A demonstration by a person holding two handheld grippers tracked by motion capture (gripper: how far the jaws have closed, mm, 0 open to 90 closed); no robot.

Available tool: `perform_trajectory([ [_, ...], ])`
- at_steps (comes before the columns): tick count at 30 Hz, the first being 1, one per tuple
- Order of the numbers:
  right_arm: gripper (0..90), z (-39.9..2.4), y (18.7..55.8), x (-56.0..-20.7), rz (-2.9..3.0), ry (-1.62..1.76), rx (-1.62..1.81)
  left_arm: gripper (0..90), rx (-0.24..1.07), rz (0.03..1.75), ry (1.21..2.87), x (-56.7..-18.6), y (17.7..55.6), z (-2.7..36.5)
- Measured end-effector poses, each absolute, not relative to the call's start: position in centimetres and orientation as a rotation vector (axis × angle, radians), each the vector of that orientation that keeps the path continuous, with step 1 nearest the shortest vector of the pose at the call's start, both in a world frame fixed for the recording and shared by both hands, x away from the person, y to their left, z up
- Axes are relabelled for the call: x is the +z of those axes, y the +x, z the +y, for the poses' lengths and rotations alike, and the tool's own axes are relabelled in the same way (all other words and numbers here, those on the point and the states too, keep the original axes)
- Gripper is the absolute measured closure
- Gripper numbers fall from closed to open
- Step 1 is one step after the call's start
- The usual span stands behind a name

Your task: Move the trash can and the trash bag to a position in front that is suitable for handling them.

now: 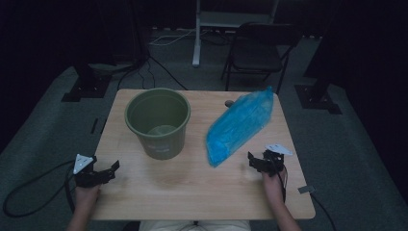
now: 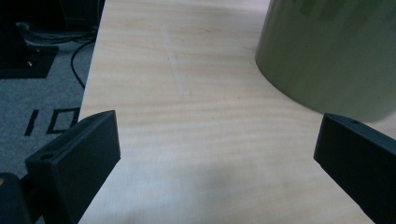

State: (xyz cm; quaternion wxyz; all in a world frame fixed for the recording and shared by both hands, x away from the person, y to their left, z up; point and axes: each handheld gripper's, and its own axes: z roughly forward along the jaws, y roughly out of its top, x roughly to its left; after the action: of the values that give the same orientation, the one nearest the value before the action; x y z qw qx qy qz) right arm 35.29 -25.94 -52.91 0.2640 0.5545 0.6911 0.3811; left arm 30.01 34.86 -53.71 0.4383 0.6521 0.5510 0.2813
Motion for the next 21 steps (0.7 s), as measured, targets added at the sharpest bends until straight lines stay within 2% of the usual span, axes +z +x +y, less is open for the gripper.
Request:
perform_trajectory([
  [8, 12.9, -21.3, 37.9, -51.8, 1.938, 1.365, 1.08, 0.9, 0.723, 1.353, 1.637, -52.7, 33.4, 34.0],
  [21, 12.9, -15.0, 42.8, -49.9, 1.928, 1.353, 1.211, 1.0, 0.753, 1.36, 1.606, -52.3, 38.0, 33.0],
])
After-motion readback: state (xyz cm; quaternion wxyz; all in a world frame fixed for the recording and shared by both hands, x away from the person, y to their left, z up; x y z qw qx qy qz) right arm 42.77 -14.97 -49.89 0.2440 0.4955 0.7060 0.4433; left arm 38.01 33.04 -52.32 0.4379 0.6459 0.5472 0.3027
